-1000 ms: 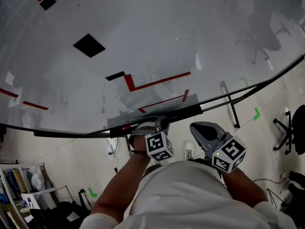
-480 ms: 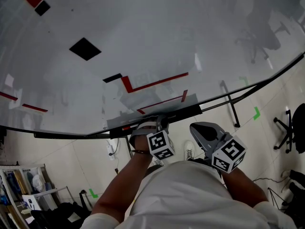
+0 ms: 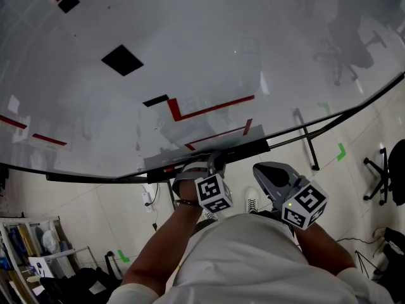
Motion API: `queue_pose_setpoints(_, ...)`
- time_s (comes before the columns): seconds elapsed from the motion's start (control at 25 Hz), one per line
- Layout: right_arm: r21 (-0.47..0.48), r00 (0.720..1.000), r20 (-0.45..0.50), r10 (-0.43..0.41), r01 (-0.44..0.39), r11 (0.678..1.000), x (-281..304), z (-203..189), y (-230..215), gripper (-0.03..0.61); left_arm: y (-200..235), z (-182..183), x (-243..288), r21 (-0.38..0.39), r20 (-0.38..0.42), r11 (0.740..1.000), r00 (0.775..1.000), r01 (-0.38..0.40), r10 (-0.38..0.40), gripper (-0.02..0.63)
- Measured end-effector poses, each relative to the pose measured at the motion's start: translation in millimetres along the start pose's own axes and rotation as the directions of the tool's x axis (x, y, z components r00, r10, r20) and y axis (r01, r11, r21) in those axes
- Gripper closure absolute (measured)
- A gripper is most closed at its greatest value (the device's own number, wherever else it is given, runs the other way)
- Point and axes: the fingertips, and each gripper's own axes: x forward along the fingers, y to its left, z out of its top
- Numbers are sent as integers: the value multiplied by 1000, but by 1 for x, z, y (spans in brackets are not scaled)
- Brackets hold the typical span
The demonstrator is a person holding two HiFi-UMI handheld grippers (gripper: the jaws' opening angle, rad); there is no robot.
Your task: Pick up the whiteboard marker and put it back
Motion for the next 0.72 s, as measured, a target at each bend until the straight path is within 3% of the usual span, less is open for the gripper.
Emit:
queue_pose_setpoints(0.12,-1,1000,-1,3,-3,1000,1,0,1,577,0,-2,-2,-19,0,1000,1000,1,-1,524)
queue_pose_setpoints(0.28,-2,1000,-2,6,-6,1000,2,0,3,577,2,-3,-7,-83,16,997,1000,8,-7,596)
queue_pose_setpoints(0.36,-3,1000,-3,7,-7,1000,2,-1,3,577,3,-1,-11,-98,34,995,999,5,-2,597)
queue_pose_setpoints(0.72,-13,1000,-12,20,-21,1000,5,0,8,577,4,10,-40,-269,186,961,982,63,-12,598)
